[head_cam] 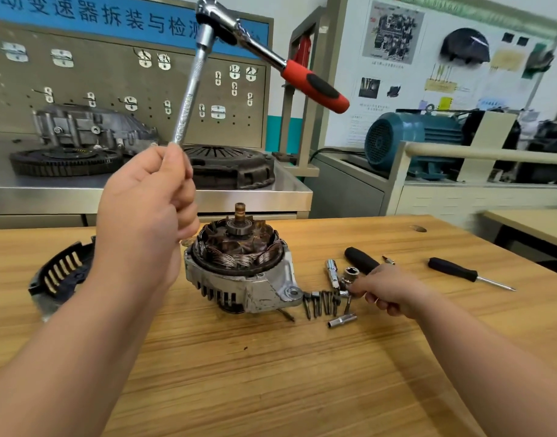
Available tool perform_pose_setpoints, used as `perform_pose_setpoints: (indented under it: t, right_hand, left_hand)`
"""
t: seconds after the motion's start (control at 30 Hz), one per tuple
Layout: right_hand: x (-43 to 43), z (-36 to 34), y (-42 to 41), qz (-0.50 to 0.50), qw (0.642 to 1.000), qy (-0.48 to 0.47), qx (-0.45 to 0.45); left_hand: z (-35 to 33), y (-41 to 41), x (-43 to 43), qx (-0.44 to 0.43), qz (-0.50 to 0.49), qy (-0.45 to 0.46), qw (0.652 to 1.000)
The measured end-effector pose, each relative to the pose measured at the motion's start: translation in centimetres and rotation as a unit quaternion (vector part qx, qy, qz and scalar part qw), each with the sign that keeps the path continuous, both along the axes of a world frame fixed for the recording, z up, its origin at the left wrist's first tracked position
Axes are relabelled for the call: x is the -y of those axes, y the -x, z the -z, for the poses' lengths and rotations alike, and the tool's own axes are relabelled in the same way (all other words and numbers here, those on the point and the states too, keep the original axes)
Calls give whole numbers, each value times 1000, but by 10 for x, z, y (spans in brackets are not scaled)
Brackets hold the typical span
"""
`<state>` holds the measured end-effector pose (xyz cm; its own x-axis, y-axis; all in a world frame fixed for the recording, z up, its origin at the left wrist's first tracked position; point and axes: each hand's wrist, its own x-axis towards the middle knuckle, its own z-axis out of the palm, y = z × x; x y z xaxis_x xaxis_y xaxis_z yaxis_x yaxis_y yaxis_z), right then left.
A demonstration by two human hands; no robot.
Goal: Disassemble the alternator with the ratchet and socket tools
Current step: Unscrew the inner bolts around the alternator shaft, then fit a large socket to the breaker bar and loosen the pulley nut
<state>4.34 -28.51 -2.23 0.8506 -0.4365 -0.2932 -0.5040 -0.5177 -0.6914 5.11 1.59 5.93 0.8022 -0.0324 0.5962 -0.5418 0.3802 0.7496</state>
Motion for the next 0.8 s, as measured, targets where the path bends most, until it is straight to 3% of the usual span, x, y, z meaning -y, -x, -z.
perform_pose_setpoints:
  t: [0.27,0.37,0.43,0.5,0.57,0.63,0.7,0.8]
  right_hand:
    - [5,10,-6,-21,998,56,-33]
    - [4,2,0,-33,994,108,-4]
    - [-2,-9,6,-39,987,138,79]
    - [-11,-24,16,-34,959,148,239]
    - [-22,-46,31,-13,896,144,419]
    - [-31,-70,47,-28,835,138,532]
    - [-36,-88,59,-85,823,138,545]
    - [-42,-98,65,-195,864,111,451]
  left_hand:
    - [4,-3,-2,-20,13,2,1000]
    - [6,-6,-2,-33,22,-3,999]
    - [9,-7,2,-39,30,-13,999]
    - [14,-5,7,-45,44,-34,997]
    - [18,-1,14,-52,55,-66,995]
    - [21,4,21,-61,63,-100,991]
    - [25,9,29,-76,76,-133,985]
    - [35,12,41,-90,87,-188,974]
